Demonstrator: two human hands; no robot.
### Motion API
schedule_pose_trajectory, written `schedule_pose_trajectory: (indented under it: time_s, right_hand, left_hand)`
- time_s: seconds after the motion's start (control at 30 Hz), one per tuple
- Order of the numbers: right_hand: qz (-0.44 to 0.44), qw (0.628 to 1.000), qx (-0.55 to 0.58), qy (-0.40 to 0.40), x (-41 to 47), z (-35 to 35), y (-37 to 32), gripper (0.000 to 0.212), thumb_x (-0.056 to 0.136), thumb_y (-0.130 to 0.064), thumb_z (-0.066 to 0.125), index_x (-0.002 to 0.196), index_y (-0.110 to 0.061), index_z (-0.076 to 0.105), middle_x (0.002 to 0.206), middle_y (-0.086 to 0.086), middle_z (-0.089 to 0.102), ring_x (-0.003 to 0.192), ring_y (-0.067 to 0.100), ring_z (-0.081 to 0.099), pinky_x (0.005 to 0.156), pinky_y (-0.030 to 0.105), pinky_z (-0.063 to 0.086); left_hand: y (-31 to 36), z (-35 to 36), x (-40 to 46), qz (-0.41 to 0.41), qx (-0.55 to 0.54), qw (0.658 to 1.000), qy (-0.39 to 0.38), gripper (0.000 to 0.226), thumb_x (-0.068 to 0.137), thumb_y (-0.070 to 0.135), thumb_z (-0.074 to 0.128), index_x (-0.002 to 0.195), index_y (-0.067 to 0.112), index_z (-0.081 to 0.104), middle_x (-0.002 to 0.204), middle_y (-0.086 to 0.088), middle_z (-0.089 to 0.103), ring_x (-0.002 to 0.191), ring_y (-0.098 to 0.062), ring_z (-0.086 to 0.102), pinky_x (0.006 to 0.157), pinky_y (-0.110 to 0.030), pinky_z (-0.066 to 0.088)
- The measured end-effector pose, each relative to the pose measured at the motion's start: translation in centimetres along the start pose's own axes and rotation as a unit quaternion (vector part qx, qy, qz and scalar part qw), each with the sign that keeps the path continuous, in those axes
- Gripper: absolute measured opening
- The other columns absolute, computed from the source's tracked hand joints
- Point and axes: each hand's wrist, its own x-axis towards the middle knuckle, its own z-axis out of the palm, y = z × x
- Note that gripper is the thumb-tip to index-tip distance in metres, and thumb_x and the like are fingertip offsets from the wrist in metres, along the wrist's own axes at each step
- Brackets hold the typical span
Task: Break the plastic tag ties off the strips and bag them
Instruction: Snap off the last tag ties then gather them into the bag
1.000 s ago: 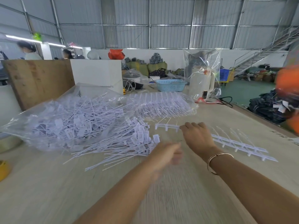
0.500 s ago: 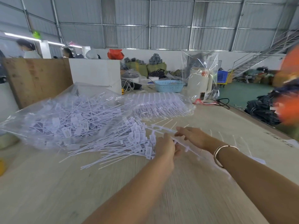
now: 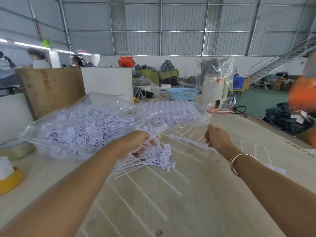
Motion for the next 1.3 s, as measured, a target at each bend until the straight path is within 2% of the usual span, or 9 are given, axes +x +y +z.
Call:
schedule_pose_trajectory:
  time_s: [0.1, 0.23, 0.37, 0.53, 0.73, 0.9, 1.0, 1.2, 1.3]
  right_hand:
    - [0.026, 0.995, 0.092, 0.015, -0.6, -0.1, -0.5, 0.03, 0.09, -0.011, 0.036, 0.066, -0.01, 0.055, 0.074, 0.015, 0.059, 0.06, 0.028, 0.054, 0.062, 0.028, 0.049]
    - [-0.078, 0.984, 0.067, -0.144, -3.5, 1.4, -0.8, 0.019, 0.092, -0.007, 0.05, 0.086, -0.022, 0.06, 0.087, 0.004, 0.062, 0.065, 0.013, 0.059, 0.06, 0.014, 0.045]
    - [-0.176, 0.962, 0.037, -0.205, -6.8, 3.3, -1.3, 0.024, 0.091, -0.009, 0.053, 0.099, -0.031, 0.059, 0.091, -0.005, 0.062, 0.075, 0.001, 0.057, 0.07, 0.006, 0.041]
    - [-0.244, 0.94, 0.035, -0.236, -9.1, 4.5, -1.1, 0.038, 0.08, 0.002, 0.06, 0.103, -0.027, 0.052, 0.078, -0.01, 0.052, 0.061, -0.004, 0.047, 0.06, 0.009, 0.036]
    - [-0.276, 0.943, -0.022, -0.186, -9.9, 5.2, -1.7, 0.031, 0.08, -0.005, 0.059, 0.094, -0.029, 0.046, 0.068, -0.015, 0.048, 0.058, -0.001, 0.045, 0.054, 0.014, 0.034]
    - [-0.304, 0.927, -0.171, -0.142, -10.3, 4.5, -2.2, 0.019, 0.084, -0.029, 0.062, 0.101, -0.024, 0.056, 0.1, -0.01, 0.06, 0.084, 0.013, 0.058, 0.071, 0.033, 0.046]
    - [-0.325, 0.918, -0.198, -0.116, -10.2, 3.9, -2.5, 0.024, 0.085, -0.036, 0.061, 0.107, -0.026, 0.061, 0.106, -0.011, 0.063, 0.09, 0.013, 0.06, 0.078, 0.028, 0.043]
    - [-0.35, 0.908, -0.187, -0.132, -9.8, 3.4, -2.3, 0.023, 0.085, -0.039, 0.061, 0.105, -0.028, 0.066, 0.1, -0.014, 0.067, 0.085, 0.008, 0.061, 0.079, 0.024, 0.041]
    - [-0.329, 0.918, -0.165, -0.149, -9.7, 3.6, -2.1, 0.022, 0.086, -0.042, 0.058, 0.102, -0.03, 0.066, 0.096, -0.016, 0.066, 0.075, 0.004, 0.059, 0.072, 0.021, 0.04]
  left_hand:
    - [-0.3, -0.5, -0.2, 0.038, 0.137, 0.988, -0.059, 0.043, 0.096, 0.025, 0.032, 0.083, 0.015, 0.072, 0.05, 0.006, 0.033, 0.04, -0.01, 0.03, 0.05, -0.023, 0.032]
    - [-0.8, 1.0, -0.6, 0.106, 0.244, 0.963, -0.034, 0.053, 0.094, 0.026, 0.037, 0.05, 0.031, 0.066, 0.056, 0.003, 0.037, 0.05, -0.012, 0.035, 0.051, -0.024, 0.035]
    - [-2.2, 2.5, -0.9, 0.166, 0.292, 0.942, -0.021, 0.034, 0.087, 0.028, 0.039, 0.057, 0.021, 0.054, 0.051, 0.007, 0.031, 0.052, -0.013, 0.029, 0.055, -0.03, 0.023]
    - [-3.2, 3.3, -1.2, 0.207, 0.361, 0.909, 0.027, 0.026, 0.087, 0.021, 0.042, 0.061, 0.017, 0.044, 0.054, 0.004, 0.038, 0.051, -0.012, 0.035, 0.055, -0.029, 0.027]
    - [-4.3, 5.6, -1.6, 0.204, 0.304, 0.929, 0.046, 0.019, 0.089, 0.034, 0.048, 0.071, 0.029, 0.052, 0.062, 0.007, 0.05, 0.055, -0.011, 0.046, 0.054, -0.028, 0.032]
    - [-5.7, 5.8, -1.5, 0.239, 0.214, 0.945, 0.063, 0.034, 0.091, 0.037, 0.053, 0.059, 0.033, 0.043, 0.057, 0.01, 0.04, 0.052, -0.005, 0.037, 0.055, -0.029, 0.028]
    - [-6.0, 5.5, -1.6, 0.268, 0.208, 0.939, 0.06, 0.035, 0.092, 0.037, 0.054, 0.058, 0.039, 0.044, 0.054, 0.011, 0.038, 0.049, -0.003, 0.034, 0.052, -0.027, 0.025]
    - [-6.2, 4.9, -1.7, 0.325, 0.215, 0.92, 0.037, 0.027, 0.094, 0.033, 0.054, 0.071, 0.02, 0.048, 0.058, 0.01, 0.037, 0.053, -0.004, 0.036, 0.051, -0.02, 0.024]
    - [-6.0, 4.9, -1.7, 0.334, 0.218, 0.916, 0.039, 0.026, 0.093, 0.031, 0.055, 0.068, 0.032, 0.047, 0.057, 0.011, 0.039, 0.053, -0.001, 0.038, 0.052, -0.018, 0.026]
